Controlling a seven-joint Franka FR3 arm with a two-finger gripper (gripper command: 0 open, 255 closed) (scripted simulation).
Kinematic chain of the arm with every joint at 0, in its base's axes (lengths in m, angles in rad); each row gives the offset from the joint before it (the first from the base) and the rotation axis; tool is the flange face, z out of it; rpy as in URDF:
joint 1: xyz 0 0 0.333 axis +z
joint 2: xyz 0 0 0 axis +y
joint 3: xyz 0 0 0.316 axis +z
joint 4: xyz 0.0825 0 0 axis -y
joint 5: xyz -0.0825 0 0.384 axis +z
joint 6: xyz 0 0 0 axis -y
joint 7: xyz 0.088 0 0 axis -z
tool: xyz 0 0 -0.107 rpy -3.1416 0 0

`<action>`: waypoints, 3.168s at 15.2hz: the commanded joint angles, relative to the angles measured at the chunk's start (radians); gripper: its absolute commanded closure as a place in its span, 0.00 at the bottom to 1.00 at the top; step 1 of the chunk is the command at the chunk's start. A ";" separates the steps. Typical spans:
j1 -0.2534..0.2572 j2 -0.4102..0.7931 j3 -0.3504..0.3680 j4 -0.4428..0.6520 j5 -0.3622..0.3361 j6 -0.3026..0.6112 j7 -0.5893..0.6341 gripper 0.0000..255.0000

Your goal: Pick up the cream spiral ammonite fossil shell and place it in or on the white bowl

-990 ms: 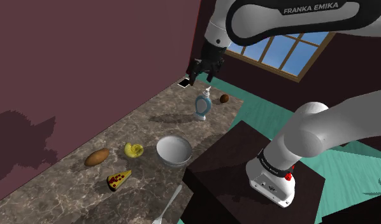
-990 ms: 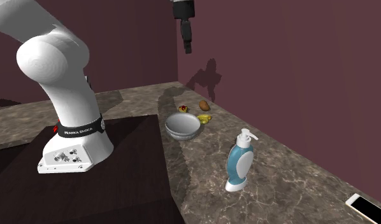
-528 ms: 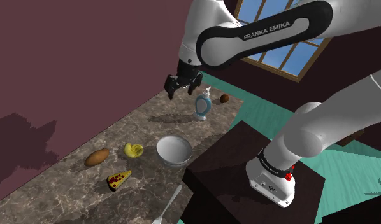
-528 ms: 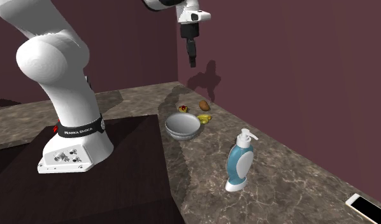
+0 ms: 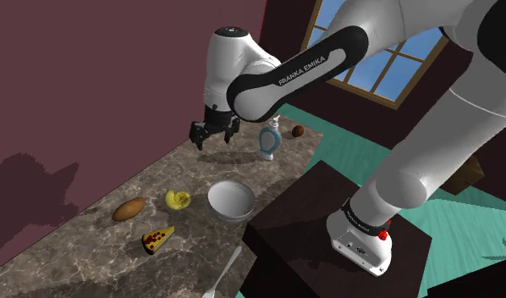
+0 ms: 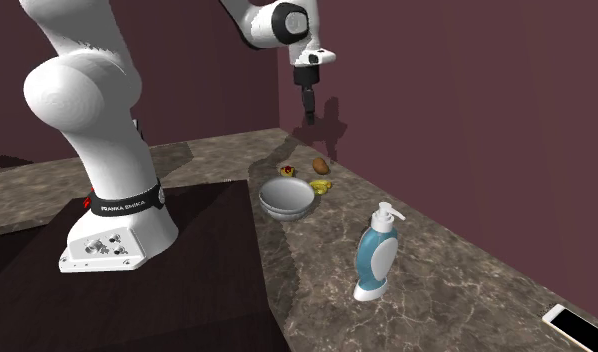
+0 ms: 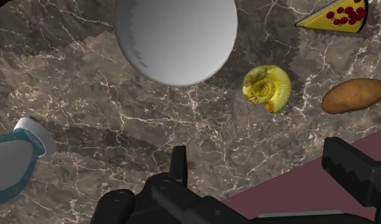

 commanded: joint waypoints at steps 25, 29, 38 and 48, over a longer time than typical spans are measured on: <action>0.366 0.962 -0.189 0.844 -0.445 -0.035 0.458 0.00; 0.372 1.002 -0.200 0.865 -0.453 -0.015 0.460 0.00; 0.372 1.002 -0.200 0.866 -0.453 -0.015 0.460 1.00; 0.324 1.003 -0.175 0.836 -0.454 0.011 0.368 0.00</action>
